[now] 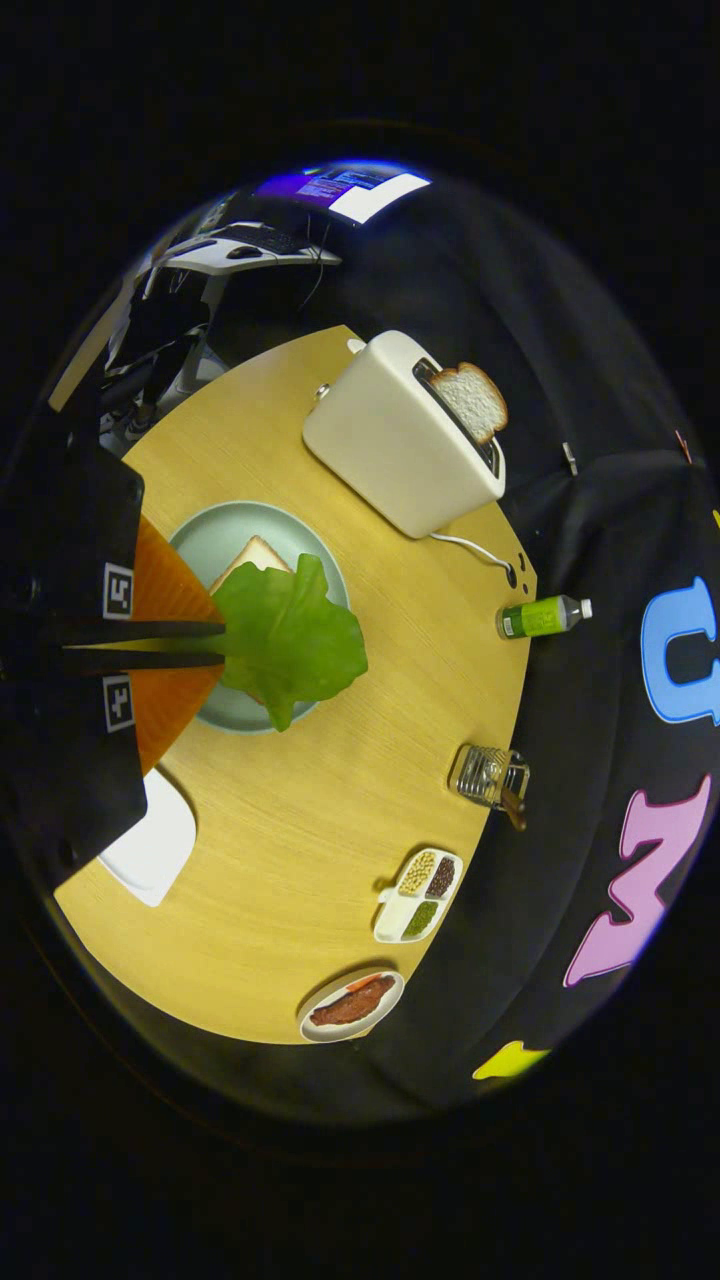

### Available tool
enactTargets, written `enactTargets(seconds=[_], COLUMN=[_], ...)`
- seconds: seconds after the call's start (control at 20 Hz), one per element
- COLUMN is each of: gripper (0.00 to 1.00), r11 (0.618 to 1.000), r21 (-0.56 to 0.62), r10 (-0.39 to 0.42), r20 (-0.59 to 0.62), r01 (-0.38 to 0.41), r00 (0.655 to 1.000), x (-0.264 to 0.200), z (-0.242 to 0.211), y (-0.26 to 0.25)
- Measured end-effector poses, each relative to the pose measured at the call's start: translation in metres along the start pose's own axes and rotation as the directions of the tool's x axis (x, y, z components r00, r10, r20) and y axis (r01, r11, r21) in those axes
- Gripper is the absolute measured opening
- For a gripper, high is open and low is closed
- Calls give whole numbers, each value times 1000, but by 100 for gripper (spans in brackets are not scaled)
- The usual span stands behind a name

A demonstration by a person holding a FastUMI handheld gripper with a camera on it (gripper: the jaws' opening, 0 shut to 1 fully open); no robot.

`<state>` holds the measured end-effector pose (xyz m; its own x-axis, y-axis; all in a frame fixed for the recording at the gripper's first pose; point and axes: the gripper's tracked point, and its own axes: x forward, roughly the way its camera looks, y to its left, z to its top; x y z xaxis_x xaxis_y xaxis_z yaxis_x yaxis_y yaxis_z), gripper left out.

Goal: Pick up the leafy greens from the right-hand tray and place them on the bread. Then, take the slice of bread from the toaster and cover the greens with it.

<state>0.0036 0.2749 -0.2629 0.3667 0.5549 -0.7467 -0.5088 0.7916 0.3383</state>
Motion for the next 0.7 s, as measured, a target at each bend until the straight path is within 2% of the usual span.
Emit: enactTargets(seconds=[0.25,0.3,0.45,0.6,0.7], gripper=[7,17,96,99,99], r11=[1000,999,998,998,999], r21=[13,20,4,-15,-31], r10=[-25,-33,-66,-63,-32], r20=[-27,-28,15,136,251], r01=[26,34,65,65,41], r00=[999,999,998,989,968], x=[30,39,39,15,-11], z=[5,3,11,44,81], y=[18,20,28,48,73])
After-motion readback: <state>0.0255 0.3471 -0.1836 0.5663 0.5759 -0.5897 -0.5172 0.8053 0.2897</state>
